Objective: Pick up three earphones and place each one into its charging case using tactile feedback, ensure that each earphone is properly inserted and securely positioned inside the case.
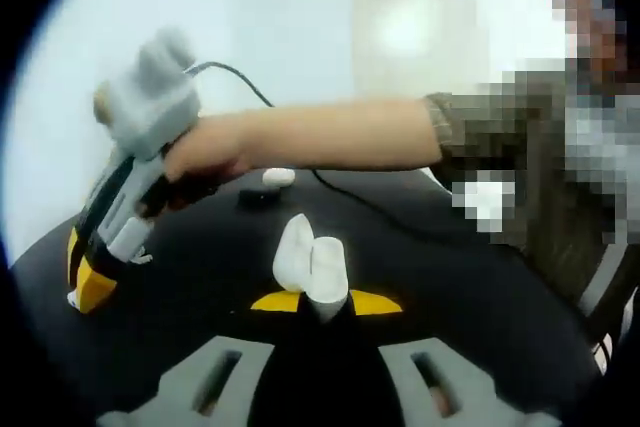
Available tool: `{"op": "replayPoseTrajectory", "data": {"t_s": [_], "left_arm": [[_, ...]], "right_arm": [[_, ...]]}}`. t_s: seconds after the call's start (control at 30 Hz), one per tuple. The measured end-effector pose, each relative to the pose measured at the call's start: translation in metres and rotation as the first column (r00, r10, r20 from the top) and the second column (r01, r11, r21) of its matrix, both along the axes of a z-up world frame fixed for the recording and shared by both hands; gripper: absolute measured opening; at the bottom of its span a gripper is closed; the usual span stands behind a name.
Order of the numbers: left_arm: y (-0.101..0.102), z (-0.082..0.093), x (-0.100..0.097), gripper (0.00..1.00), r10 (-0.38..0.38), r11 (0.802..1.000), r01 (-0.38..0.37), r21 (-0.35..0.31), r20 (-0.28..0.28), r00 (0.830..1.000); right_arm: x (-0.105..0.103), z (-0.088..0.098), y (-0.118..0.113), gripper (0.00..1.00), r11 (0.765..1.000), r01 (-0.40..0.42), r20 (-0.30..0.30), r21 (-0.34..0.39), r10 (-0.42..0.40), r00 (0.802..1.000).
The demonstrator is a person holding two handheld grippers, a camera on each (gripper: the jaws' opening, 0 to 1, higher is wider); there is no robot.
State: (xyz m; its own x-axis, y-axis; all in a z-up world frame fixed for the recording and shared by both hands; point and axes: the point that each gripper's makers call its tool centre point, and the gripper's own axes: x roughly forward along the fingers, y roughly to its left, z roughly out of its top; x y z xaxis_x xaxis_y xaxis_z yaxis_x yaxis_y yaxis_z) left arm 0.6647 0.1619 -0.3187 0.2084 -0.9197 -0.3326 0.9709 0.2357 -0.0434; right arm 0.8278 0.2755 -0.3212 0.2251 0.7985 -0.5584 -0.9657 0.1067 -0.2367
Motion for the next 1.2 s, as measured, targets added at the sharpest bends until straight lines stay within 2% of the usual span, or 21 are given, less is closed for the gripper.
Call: {"op": "replayPoseTrajectory", "data": {"t_s": [0.2,0.27,0.33,0.37,0.4,0.43,0.47,0.5,0.6,0.7,0.77,0.87,0.93,1.0,1.03,1.1,1.17,1.2], "left_arm": [[0.0,0.0,-0.005,0.13,0.0,1.0,0.0,-0.001,0.001,1.0],[-0.001,0.0,-0.008,0.13,0.0,1.0,0.0,-0.001,0.001,1.0],[-0.001,0.0,-0.011,0.13,0.0,1.0,0.0,-0.001,0.0,1.0],[-0.002,0.0,-0.012,0.13,0.0,1.0,0.0,-0.001,0.0,1.0],[-0.002,0.0,-0.013,0.13,0.0,1.0,0.0,-0.001,0.0,1.0],[-0.002,0.0,-0.014,0.13,0.0,1.0,0.0,-0.001,0.001,1.0],[-0.002,0.0,-0.014,0.13,0.0,1.0,0.0,-0.002,0.0,1.0],[-0.002,0.0,-0.015,0.13,0.0,1.0,0.0,-0.002,0.0,1.0],[-0.002,0.0,-0.016,0.13,0.001,1.0,-0.001,-0.002,0.002,1.0],[-0.002,0.0,-0.017,0.13,0.001,1.0,-0.001,-0.003,0.004,1.0],[-0.002,0.0,-0.017,0.13,0.002,1.0,-0.002,-0.004,0.003,1.0],[-0.001,-0.001,-0.017,0.13,0.003,1.0,-0.003,-0.004,0.006,1.0],[0.0,-0.001,-0.016,0.13,0.003,1.0,-0.003,-0.004,0.008,1.0],[0.0,-0.001,-0.016,0.13,0.003,1.0,-0.003,-0.004,0.009,1.0],[0.0,0.0,-0.016,0.13,0.004,1.0,-0.003,-0.004,0.009,1.0],[0.0,-0.001,-0.016,0.13,0.005,1.0,-0.005,-0.005,0.008,1.0],[0.002,0.0,-0.015,0.13,0.003,1.0,-0.002,-0.004,0.021,1.0],[0.005,0.0,-0.013,0.13,0.002,1.0,-0.002,-0.004,0.025,1.0]], "right_arm": [[-0.001,0.005,-0.004,0.14,1.0,0.024,0.006,0.02,-0.024,1.0],[-0.009,0.019,-0.004,0.14,0.995,0.022,-0.053,0.097,-0.017,0.998],[-0.026,0.043,-0.005,0.14,0.974,0.004,-0.158,0.228,0.032,0.987],[-0.044,0.061,-0.007,0.14,0.947,-0.019,-0.236,0.321,0.099,0.967],[-0.06,0.075,-0.01,0.14,0.92,-0.071,-0.262,0.385,0.182,0.948],[-0.075,0.09,-0.016,0.14,0.888,-0.117,-0.258,0.445,0.252,0.933],[-0.091,0.107,-0.022,0.14,0.845,-0.143,-0.262,0.515,0.314,0.912],[-0.101,0.116,-0.027,0.14,0.818,-0.149,-0.277,0.556,0.351,0.894],[-0.138,0.148,-0.053,0.14,0.712,-0.183,-0.277,0.678,0.478,0.833],[-0.162,0.163,-0.078,0.14,0.651,-0.173,-0.288,0.739,0.538,0.792],[-0.173,0.168,-0.092,0.14,0.618,-0.151,-0.291,0.772,0.554,0.78],[-0.183,0.161,-0.108,0.14,0.623,-0.13,-0.309,0.771,0.545,0.779],[-0.181,0.154,-0.115,0.14,0.642,-0.09,-0.342,0.762,0.516,0.785],[-0.179,0.148,-0.124,0.14,0.639,-0.03,-0.396,0.769,0.513,0.762],[-0.176,0.139,-0.128,0.14,0.651,0.003,-0.438,0.759,0.507,0.742],[-0.176,0.115,-0.128,0.14,0.701,-0.017,-0.457,0.713,0.483,0.747],[-0.179,0.097,-0.126,0.14,0.736,-0.021,-0.51,0.677,0.489,0.707],[-0.182,0.092,-0.125,0.14,0.745,-0.028,-0.526,0.666,0.496,0.691]]}}
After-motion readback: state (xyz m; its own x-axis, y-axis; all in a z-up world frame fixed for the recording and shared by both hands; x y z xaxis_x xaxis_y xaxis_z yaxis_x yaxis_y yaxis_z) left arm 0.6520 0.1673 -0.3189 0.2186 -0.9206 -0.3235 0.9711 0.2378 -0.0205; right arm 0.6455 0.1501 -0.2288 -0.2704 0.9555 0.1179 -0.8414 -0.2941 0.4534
